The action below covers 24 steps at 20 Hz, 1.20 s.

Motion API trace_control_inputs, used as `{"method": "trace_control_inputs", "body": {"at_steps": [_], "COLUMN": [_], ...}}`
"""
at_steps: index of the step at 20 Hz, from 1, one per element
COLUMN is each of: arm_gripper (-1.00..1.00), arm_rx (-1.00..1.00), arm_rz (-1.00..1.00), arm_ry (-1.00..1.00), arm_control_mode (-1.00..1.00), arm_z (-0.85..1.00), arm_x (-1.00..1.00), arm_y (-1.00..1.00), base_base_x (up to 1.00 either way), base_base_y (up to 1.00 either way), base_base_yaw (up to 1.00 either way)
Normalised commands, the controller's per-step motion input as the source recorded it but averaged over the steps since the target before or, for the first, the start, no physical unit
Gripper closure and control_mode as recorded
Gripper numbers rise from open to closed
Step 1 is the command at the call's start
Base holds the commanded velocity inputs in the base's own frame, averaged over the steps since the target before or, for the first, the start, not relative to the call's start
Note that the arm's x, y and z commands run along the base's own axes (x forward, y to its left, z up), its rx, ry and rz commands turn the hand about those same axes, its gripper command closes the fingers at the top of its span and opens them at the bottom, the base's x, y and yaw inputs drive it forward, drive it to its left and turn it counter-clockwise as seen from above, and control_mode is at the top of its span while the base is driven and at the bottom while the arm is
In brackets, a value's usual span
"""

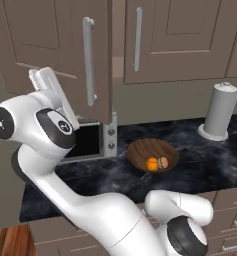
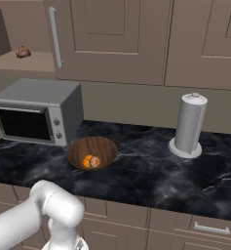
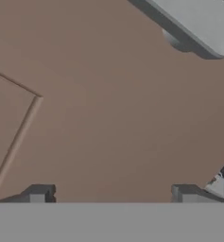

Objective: Open the cabinet. Pick the orange and tangerine from the cabinet and place them into the bowl. Then close the cabinet.

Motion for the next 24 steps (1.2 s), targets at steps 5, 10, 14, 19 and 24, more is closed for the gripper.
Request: {"method": "trace_control_inputs", "body": {"at_steps": [5, 10, 14, 19, 24], "arm_gripper": [-1.0, -1.0, -1.0, -1.0, -1.0], "arm_rx": [0.0, 0.0, 0.0, 0.0, 0.0], "arm_rz": [0.0, 0.0, 0.0, 0.0, 0.0], "arm_ry": [0.0, 0.0, 0.0, -0.02, -0.05], "arm_control_mode": [-1.0, -1.0, -1.0, -1.0, -1.0], "arm_z": [0.0, 0.0, 0.0, 0.0, 0.0], "arm_x": [0.47, 0.6, 0.65, 0.67, 0.66], "arm_y": [-0.38, -0.36, -0.39, -0.37, -0.36], "base_base_x": [0.0, 0.0, 0.0, 0.0, 0.0], "base_base_y": [0.0, 0.0, 0.0, 0.0, 0.0], "base_base_yaw": [0.0, 0.0, 0.0, 0.0, 0.0]}}
